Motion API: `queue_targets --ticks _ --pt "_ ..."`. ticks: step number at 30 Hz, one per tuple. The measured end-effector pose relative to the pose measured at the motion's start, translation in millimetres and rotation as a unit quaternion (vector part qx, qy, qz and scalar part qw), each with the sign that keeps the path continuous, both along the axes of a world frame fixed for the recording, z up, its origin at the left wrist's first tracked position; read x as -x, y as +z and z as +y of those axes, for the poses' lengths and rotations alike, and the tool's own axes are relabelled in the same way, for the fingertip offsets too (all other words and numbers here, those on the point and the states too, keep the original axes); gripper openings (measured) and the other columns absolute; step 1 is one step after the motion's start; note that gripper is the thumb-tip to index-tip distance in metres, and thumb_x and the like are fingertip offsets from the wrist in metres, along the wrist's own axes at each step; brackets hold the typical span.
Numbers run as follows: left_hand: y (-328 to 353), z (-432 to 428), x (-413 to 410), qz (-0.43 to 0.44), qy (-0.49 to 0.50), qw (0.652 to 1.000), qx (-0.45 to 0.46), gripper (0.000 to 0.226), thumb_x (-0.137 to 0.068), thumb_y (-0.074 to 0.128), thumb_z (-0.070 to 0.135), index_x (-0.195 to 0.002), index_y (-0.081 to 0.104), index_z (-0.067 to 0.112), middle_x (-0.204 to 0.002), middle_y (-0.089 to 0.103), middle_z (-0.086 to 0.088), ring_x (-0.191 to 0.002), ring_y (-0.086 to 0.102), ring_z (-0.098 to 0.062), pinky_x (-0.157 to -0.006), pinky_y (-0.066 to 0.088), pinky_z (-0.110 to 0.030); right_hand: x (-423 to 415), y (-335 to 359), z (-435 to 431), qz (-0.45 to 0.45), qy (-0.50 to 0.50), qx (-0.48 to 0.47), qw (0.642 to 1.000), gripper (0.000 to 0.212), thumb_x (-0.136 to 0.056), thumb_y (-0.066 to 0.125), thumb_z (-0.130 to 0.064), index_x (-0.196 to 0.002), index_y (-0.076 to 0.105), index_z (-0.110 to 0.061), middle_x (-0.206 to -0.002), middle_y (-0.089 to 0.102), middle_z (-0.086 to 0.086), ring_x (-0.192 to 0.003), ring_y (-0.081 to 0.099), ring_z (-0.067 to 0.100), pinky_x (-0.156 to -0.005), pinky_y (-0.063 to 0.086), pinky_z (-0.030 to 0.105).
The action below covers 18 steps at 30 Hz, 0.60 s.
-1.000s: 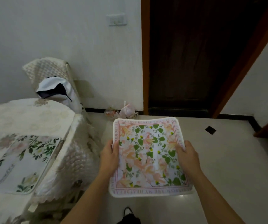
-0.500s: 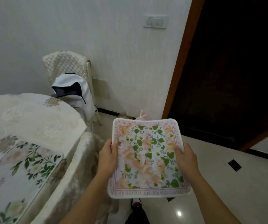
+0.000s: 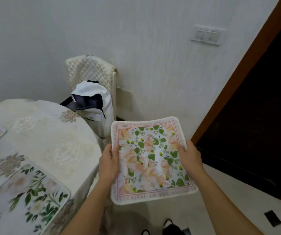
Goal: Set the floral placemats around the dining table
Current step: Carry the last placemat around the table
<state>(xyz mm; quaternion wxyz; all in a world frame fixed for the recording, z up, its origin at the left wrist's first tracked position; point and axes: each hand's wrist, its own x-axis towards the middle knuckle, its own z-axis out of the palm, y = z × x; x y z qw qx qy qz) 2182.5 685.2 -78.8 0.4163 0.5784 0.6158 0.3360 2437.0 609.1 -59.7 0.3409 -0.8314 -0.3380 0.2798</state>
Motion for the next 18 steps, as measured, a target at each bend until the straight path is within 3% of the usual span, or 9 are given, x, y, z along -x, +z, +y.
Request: queue_targets --ticks 3,9,18 --pt "0.5 23.4 4.1 -0.008 0.035 0.999 -0.003 0.023 -0.103 0.043 0.038 -0.103 0.058 0.021 -0.09 0.067 0.006 -0.079 0.067 -0.01 -0.059 0.049 -0.023 1.2 -1.5 41.6 -0.006 0.034 0.002 0.999 0.019 -0.102 0.044 -0.034 -0.103 0.054 -0.018 -0.093 0.064 0.001 -0.081 0.066 0.02 -0.069 0.058 0.041" --pt "-8.0 77.3 15.3 0.006 0.122 0.992 0.016 0.028 -0.102 0.042 0.042 -0.09 0.054 0.019 -0.082 0.067 -0.003 -0.075 0.069 -0.02 -0.064 0.057 -0.044 4.9 -15.5 140.4 0.028 0.105 0.018 0.994 0.022 -0.101 0.046 -0.038 -0.105 0.055 -0.019 -0.091 0.068 0.001 -0.077 0.069 0.018 -0.071 0.059 0.041" --pt "-19.1 188.7 1.2 0.02 0.254 0.966 0.041 0.03 -0.102 0.043 0.04 -0.09 0.054 0.015 -0.082 0.068 -0.006 -0.071 0.07 -0.018 -0.063 0.06 -0.048 -3.8 -30.9 320.0 0.022 0.255 0.018 0.966 0.02 -0.102 0.046 -0.034 -0.107 0.056 -0.018 -0.085 0.062 -0.007 -0.073 0.06 0.008 -0.057 0.044 0.026"
